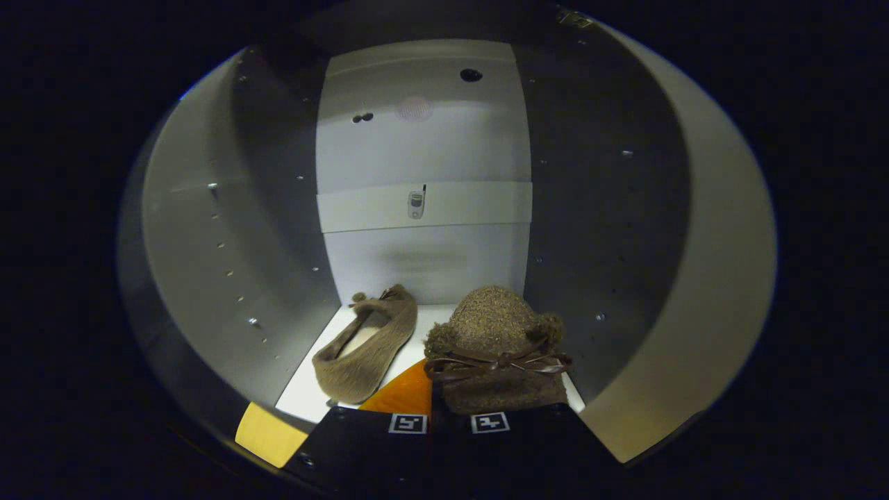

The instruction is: Open the shoe cabinet door, grab the shoes and put them into the shoe cabinet, then close the shoe cabinet door.

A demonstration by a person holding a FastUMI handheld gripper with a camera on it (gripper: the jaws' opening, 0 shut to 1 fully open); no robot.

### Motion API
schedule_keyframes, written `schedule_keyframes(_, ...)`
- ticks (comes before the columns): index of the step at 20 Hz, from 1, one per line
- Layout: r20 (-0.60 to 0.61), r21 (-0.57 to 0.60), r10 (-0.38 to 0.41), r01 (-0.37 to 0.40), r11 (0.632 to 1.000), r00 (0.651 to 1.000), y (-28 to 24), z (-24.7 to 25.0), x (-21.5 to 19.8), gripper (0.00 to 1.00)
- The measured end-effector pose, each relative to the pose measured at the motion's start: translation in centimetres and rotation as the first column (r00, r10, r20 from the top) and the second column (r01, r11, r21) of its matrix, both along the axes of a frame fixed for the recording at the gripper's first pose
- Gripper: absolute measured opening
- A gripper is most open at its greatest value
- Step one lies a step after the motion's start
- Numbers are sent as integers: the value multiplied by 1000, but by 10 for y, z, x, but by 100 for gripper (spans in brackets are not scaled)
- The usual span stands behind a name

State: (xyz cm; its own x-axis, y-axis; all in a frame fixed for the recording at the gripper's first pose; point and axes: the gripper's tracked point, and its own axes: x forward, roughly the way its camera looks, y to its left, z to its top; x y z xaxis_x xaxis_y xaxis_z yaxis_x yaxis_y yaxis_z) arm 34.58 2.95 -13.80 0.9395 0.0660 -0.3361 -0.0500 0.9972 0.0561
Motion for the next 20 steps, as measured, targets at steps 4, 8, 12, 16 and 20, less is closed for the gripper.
schedule_keyframes(4, -92, -15, 3, -5, 1000, 996, 5, -28, 51, 8)
schedule_keyframes(8, -162, -5, -6, 5, 1000, 987, 8, -57, 88, 8)
schedule_keyframes(12, -227, -10, -16, 15, 1000, 974, 11, -81, 111, 8)
schedule_keyframes(16, -239, -41, -22, 13, 999, 971, 14, -87, 120, 9)
schedule_keyframes(20, -262, -54, 2, -17, 998, 965, 18, -87, 108, 23)
